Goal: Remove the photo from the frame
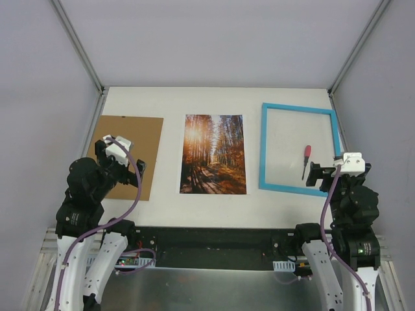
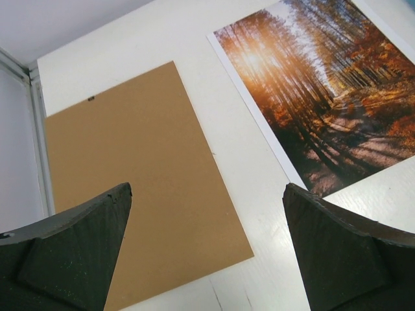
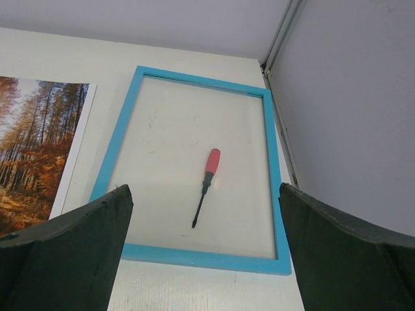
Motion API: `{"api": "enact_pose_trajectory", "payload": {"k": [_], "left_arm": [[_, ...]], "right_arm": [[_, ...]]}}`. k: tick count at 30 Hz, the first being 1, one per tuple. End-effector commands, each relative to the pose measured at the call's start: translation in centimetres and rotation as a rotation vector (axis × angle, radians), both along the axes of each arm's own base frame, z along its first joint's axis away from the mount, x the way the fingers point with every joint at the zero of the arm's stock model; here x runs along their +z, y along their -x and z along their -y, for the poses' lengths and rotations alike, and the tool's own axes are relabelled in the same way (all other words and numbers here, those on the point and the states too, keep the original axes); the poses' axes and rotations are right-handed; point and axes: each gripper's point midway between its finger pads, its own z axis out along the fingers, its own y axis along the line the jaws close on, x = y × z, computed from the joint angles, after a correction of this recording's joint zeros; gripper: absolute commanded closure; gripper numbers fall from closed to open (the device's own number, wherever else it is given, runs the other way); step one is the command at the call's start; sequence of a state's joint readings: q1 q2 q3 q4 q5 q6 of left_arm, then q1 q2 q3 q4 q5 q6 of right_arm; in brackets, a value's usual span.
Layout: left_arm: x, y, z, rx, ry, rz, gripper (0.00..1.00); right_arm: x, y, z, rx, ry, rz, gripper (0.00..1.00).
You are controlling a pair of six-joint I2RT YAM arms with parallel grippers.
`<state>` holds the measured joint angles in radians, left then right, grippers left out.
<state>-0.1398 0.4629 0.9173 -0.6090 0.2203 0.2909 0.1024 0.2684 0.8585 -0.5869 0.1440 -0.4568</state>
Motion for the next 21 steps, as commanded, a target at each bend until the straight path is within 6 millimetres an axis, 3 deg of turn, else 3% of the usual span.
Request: {"api": "enact_pose_trajectory", "payload": {"k": [1,8,21], "left_arm": [[-1.1,-0.2,-0.6,0.060,0.048,-0.017,0.01],[-3.3,-0.9,-0.4,0.084,0.089,-0.076,0.01],[-3.7,-1.2,-1.3,0.143,0.093,-0.078,0.01]], "right_arm": [[0.7,-0.3,1.7,-0.121,-0.071,0.108,0.04],[-0.8,-0.8,2.1,-0.153,-0.097,0.105,0.04],[-1.1,-0.8,2.4,-0.177,-0.102,0.113,0.04]]}}
